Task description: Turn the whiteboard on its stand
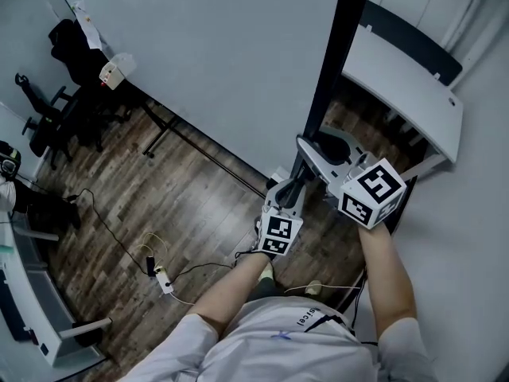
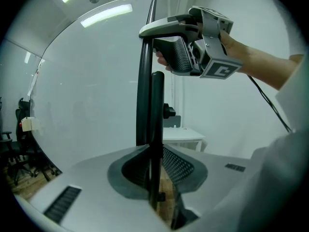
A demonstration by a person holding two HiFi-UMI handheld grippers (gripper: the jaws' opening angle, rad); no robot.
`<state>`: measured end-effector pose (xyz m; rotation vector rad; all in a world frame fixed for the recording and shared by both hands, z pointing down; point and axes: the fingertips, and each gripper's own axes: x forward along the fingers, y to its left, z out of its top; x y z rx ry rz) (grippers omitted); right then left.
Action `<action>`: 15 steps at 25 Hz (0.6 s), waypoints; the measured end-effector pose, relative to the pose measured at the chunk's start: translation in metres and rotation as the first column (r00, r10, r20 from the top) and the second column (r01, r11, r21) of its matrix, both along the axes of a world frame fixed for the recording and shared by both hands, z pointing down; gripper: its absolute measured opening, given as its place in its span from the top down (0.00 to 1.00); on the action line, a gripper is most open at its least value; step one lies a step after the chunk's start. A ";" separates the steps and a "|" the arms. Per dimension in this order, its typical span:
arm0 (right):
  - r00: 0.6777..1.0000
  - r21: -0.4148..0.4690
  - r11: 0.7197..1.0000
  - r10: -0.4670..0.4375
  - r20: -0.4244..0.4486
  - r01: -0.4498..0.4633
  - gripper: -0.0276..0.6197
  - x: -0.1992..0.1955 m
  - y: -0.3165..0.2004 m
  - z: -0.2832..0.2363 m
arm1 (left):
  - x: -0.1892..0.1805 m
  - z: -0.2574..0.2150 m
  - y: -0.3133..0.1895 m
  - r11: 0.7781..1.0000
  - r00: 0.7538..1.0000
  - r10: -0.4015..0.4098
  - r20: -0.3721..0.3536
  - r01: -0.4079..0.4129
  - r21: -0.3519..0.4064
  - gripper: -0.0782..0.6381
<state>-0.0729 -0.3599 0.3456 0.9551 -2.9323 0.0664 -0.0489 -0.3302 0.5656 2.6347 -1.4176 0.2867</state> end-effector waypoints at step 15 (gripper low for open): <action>0.999 -0.008 0.999 0.033 0.009 -0.033 0.83 0.136 0.030 0.002 | 0.135 0.000 0.031 0.998 0.998 0.059 -0.005 -0.059 -0.039 0.76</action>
